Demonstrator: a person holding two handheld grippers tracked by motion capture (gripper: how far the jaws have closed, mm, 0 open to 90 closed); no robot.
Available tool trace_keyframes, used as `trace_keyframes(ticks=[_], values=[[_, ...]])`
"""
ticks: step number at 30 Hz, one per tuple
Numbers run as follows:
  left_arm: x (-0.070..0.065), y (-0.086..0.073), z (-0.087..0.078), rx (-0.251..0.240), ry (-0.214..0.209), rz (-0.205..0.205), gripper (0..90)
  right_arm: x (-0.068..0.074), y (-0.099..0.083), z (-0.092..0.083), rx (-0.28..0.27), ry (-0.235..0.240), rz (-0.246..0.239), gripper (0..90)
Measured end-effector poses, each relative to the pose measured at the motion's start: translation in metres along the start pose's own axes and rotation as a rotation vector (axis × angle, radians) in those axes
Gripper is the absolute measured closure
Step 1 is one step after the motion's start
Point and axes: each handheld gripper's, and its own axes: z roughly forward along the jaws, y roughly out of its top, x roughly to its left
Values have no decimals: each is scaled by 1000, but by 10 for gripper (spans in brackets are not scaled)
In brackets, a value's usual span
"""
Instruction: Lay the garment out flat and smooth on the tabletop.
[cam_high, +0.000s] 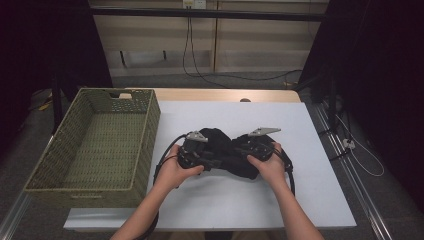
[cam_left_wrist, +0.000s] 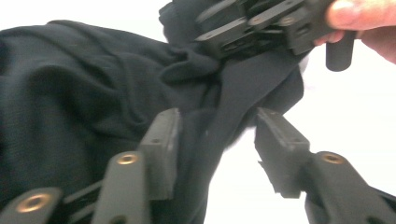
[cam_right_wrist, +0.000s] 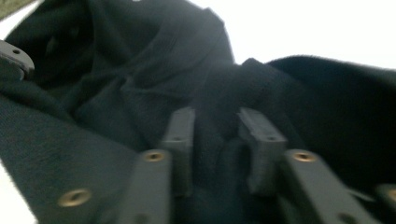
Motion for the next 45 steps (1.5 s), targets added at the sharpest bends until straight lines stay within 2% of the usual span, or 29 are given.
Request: trace_keyframes(ticks=[1,3,6,9,13,16,18,19,20,21,23,27,30,32,34,37,38,39,41,45], values=[[-1,0,2,18,-20,-6,641,1,-1,0,-6,-12,-6,765],[-2,-1,4,61,-49,-18,757,0,-2,-2,-21,-24,-1,802],[-2,-2,5,84,-61,-27,830,-7,-1,-11,-62,-73,21,810],[-2,-4,4,99,-61,-35,852,-21,-1,-24,-116,-103,76,812],[1,-6,2,113,-73,-46,858,-41,-4,-43,-158,-174,107,813],[2,-9,0,118,-68,-60,860,-56,-8,-55,-162,-216,122,813],[3,-9,-1,118,-77,-55,860,-65,-12,-61,-153,-236,137,807],[2,-9,-1,119,-63,-53,860,-69,-14,-62,-141,-232,148,783],[1,-9,-1,118,-71,-55,860,-70,-16,-63,-134,-236,148,732],[1,-9,0,118,-71,-55,860,-70,-17,-65,-137,-250,135,650],[0,-9,2,119,-68,-55,860,-66,-16,-65,-144,-237,125,524],[1,-10,2,117,-68,-57,860,-49,-7,-62,-188,-222,75,340],[1,-9,0,111,-70,-59,860,-33,2,-55,-214,-136,37,315],[1,-9,0,110,-71,-56,859,-22,7,-47,-208,-91,12,280],[1,-10,-1,112,-69,-56,860,-11,10,-39,-197,-35,-10,280],[0,-10,-1,112,-64,-57,859,4,13,-24,-168,16,-53,290],[-1,-10,-1,109,-51,-57,860,8,13,-19,-156,37,-64,303],[0,-10,-2,107,-69,-60,860,12,14,-14,-147,52,-78,322],[0,-11,-2,108,-70,-60,860,20,14,-4,-132,93,-117,361],[-1,-12,-3,111,-70,-57,860,31,14,14,-89,103,-168,448]])
